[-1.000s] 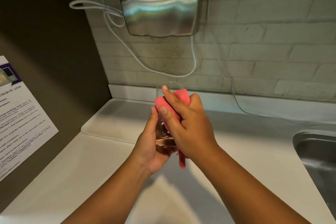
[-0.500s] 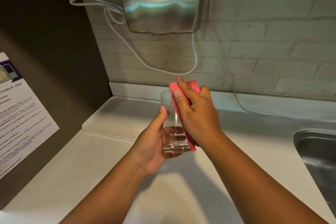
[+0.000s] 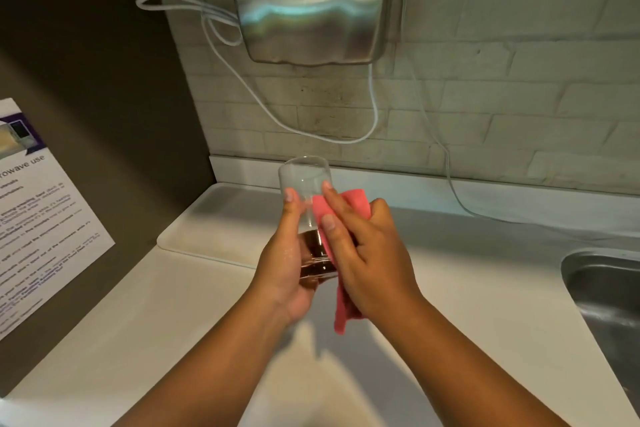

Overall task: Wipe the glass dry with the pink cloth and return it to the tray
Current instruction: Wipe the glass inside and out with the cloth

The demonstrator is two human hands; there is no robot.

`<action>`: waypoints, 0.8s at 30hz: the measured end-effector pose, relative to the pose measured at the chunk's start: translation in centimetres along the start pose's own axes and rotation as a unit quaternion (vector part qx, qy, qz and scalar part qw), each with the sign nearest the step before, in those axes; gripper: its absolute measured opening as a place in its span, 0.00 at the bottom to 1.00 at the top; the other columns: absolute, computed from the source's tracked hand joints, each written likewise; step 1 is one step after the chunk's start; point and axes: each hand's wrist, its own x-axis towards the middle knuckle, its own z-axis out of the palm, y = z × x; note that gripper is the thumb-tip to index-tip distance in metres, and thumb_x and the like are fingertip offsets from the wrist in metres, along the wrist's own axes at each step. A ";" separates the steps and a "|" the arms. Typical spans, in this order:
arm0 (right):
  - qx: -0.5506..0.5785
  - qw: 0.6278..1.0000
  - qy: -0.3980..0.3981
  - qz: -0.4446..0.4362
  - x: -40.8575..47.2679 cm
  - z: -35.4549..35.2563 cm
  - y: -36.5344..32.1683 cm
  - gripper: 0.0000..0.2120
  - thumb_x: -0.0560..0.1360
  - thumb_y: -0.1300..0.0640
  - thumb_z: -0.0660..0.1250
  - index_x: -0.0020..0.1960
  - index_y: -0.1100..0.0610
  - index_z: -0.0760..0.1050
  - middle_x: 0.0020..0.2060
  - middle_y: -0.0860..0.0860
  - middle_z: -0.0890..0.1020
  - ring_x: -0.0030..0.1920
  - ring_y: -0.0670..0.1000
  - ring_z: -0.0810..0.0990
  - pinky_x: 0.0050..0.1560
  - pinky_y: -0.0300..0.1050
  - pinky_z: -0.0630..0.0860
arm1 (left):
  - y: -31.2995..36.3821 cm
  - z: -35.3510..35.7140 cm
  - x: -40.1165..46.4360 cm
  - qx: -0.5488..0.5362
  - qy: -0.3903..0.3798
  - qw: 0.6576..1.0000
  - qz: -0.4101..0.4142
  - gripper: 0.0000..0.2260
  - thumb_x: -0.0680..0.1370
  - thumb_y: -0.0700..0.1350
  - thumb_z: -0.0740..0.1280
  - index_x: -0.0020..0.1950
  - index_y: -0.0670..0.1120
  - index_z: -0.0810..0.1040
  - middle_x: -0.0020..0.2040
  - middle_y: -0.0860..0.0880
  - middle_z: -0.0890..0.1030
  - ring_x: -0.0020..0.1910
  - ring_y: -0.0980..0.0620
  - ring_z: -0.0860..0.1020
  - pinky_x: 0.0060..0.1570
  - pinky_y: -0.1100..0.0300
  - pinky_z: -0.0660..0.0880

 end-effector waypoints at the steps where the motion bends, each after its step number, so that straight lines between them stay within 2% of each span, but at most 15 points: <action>1: -0.034 0.999 -0.002 -0.023 0.0 0.1 -0.4 0.20 0.80 0.30 0.51 0.71 0.20 0.60 0.48 0.41 0.67 0.44 0.41 0.76 0.39 0.39 0.77 | -0.2 -0.1 0.1 0.001 -0.006 1.000 -0.011 0.33 0.75 0.75 0.60 0.60 0.52 0.89 0.57 0.40 0.89 0.56 0.43 0.88 0.53 0.48 0.84; 4: -0.094 0.994 0.015 -0.051 1.6 -0.4 -1.2 0.22 0.81 0.32 0.52 0.74 0.27 0.62 0.48 0.43 0.66 0.40 0.44 0.74 0.36 0.38 0.71 | -0.8 0.2 -0.3 0.006 -0.027 0.999 -0.027 0.32 0.75 0.76 0.61 0.61 0.54 0.88 0.57 0.41 0.89 0.55 0.43 0.88 0.46 0.49 0.84; 7: -0.093 0.993 0.049 -0.047 3.8 -1.4 -0.8 0.21 0.82 0.33 0.53 0.75 0.28 0.63 0.48 0.45 0.67 0.40 0.45 0.74 0.36 0.41 0.72 | -1.0 0.4 -0.8 -0.013 -0.060 0.998 -0.028 0.34 0.72 0.75 0.63 0.68 0.54 0.83 0.60 0.35 0.87 0.53 0.36 0.88 0.44 0.44 0.84; 9: -0.049 0.997 0.063 -0.002 4.9 -1.9 0.0 0.21 0.81 0.31 0.51 0.73 0.25 0.62 0.49 0.43 0.68 0.42 0.41 0.74 0.38 0.38 0.72 | -1.1 0.2 -0.9 -0.032 -0.065 0.997 -0.034 0.37 0.71 0.75 0.64 0.72 0.53 0.80 0.60 0.34 0.87 0.55 0.33 0.87 0.50 0.38 0.84; 11: 0.008 0.997 0.055 0.045 4.9 -1.9 0.5 0.21 0.80 0.28 0.49 0.72 0.23 0.64 0.50 0.41 0.69 0.45 0.39 0.76 0.42 0.35 0.71 | -0.7 -0.1 -0.7 -0.047 -0.055 0.997 -0.031 0.39 0.69 0.75 0.66 0.71 0.52 0.81 0.61 0.33 0.86 0.57 0.32 0.86 0.59 0.30 0.80; 14: 0.049 0.997 0.029 0.057 3.3 -1.1 0.4 0.22 0.79 0.28 0.48 0.71 0.24 0.65 0.49 0.42 0.70 0.49 0.33 0.74 0.42 0.26 0.71 | 0.7 -0.4 -0.3 -0.062 -0.039 0.997 -0.017 0.39 0.67 0.76 0.68 0.68 0.51 0.83 0.56 0.36 0.85 0.50 0.38 0.86 0.52 0.40 0.82; 16: 0.065 0.996 0.017 0.054 2.1 -0.7 0.1 0.22 0.79 0.29 0.49 0.72 0.24 0.64 0.48 0.43 0.70 0.49 0.33 0.74 0.43 0.24 0.71 | 1.3 -0.5 0.0 -0.073 -0.033 0.997 -0.023 0.40 0.69 0.76 0.66 0.70 0.50 0.82 0.61 0.38 0.86 0.55 0.38 0.86 0.52 0.43 0.83; 19: 0.028 1.000 0.003 0.013 1.1 -0.4 -0.7 0.22 0.80 0.30 0.49 0.73 0.23 0.60 0.48 0.40 0.68 0.49 0.38 0.75 0.40 0.31 0.74 | 1.1 -0.4 0.1 -0.070 -0.055 0.995 -0.040 0.38 0.75 0.76 0.61 0.70 0.49 0.83 0.65 0.40 0.86 0.62 0.40 0.85 0.55 0.45 0.83; 22: -0.046 0.998 -0.006 -0.044 1.2 -0.5 -1.7 0.22 0.80 0.32 0.52 0.74 0.25 0.61 0.48 0.42 0.66 0.44 0.42 0.75 0.40 0.37 0.75 | 0.1 -0.1 -0.3 -0.033 -0.064 0.996 -0.048 0.33 0.76 0.74 0.61 0.64 0.51 0.87 0.60 0.42 0.88 0.57 0.43 0.87 0.47 0.48 0.84; 24: -0.071 0.996 0.011 -0.043 2.4 -1.1 -1.8 0.22 0.81 0.33 0.54 0.75 0.28 0.63 0.50 0.44 0.67 0.43 0.47 0.76 0.41 0.44 0.77 | -0.4 0.3 -0.7 -0.012 -0.072 0.996 -0.049 0.33 0.75 0.74 0.63 0.66 0.51 0.85 0.64 0.36 0.84 0.57 0.38 0.86 0.44 0.44 0.83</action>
